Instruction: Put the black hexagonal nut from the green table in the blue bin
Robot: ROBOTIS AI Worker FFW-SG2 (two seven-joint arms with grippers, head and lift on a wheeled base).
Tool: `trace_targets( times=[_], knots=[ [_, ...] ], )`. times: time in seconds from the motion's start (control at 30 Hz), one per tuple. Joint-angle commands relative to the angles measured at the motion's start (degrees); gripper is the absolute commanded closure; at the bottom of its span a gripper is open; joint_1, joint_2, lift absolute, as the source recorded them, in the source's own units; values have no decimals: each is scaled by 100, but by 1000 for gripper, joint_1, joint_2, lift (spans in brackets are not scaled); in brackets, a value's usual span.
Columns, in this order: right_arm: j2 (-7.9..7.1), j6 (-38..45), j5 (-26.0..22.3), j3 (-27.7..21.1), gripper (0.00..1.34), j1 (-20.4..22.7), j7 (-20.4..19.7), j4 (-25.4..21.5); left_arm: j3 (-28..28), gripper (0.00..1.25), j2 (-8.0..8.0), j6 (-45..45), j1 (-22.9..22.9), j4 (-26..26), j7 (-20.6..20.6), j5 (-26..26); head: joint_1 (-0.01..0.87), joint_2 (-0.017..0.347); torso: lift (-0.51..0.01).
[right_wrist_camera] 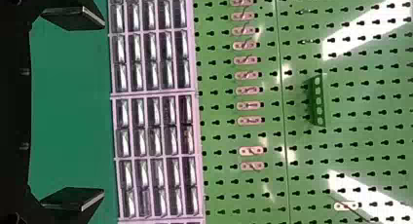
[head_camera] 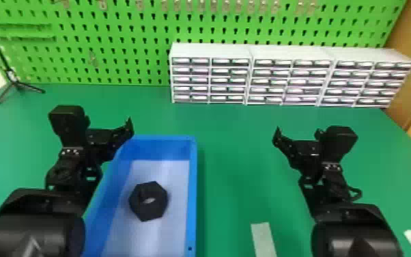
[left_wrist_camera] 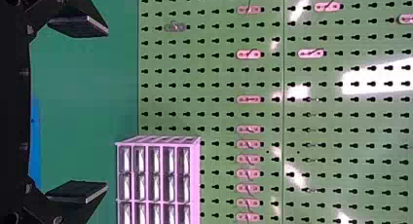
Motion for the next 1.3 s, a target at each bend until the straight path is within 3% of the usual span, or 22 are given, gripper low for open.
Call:
trace_targets(
  times=[0.0, 1.27],
  knots=[
    [0, 0, 0, -14, 93, 0, 0, -11, 0, 162, 0, 5, -5, 0, 0, 0, 683, 28, -96],
    [-9, 44, -9, -5, 93, 0, 0, -38, 18, 162, 0, -4, -14, 0, 0, 35, 683, 28, -96]
  ],
)
